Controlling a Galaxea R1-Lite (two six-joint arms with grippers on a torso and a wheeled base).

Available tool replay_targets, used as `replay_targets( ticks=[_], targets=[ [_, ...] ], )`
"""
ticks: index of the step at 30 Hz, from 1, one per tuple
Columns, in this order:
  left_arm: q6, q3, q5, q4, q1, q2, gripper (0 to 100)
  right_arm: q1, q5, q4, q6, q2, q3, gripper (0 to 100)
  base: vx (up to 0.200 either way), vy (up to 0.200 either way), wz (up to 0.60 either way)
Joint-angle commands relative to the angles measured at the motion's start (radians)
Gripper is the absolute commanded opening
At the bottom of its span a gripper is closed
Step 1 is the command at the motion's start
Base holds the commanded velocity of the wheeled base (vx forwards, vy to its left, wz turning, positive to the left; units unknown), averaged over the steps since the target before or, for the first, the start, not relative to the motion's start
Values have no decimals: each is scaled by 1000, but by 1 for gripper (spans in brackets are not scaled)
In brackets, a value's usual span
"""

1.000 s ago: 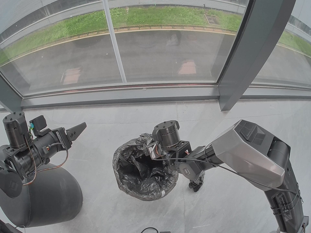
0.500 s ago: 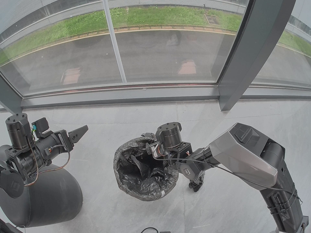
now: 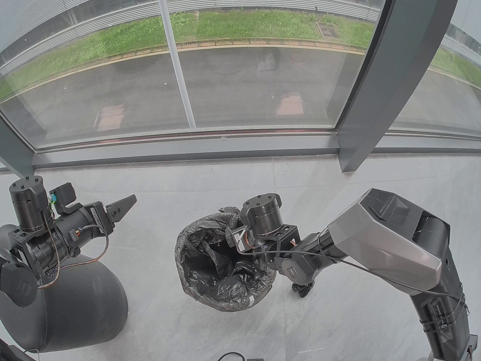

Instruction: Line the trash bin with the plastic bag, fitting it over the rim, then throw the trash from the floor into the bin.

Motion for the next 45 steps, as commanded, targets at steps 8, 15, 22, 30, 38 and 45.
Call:
replay_targets(
  ticks=[8, 15, 22, 30, 38, 45],
  targets=[
    [1, 7, 0, -5, -1, 0, 100, -60, 61, -49, 0, -261, 386, 100, 0, 0, 0],
    [3, 7, 0, -5, -1, 0, 100, -143, 115, -141, -8, -279, 504, 100, 0, 0, 0],
    [3, 9, 0, -5, -2, 3, 100, -235, 173, -130, -117, -185, 418, 100, 0, 0, 0],
    [6, 7, 0, -6, -2, 35, 100, -249, 243, 94, -135, -118, 197, 100, 0, 0, 0],
    [7, 6, 0, -8, -2, 47, 100, -272, 266, 322, -134, -9, -99, 100, 0, 0, 0],
    [7, 9, 0, -35, -2, 76, 100, -287, 271, 335, -135, 26, -135, 100, 0, 0, 0]
  ],
)
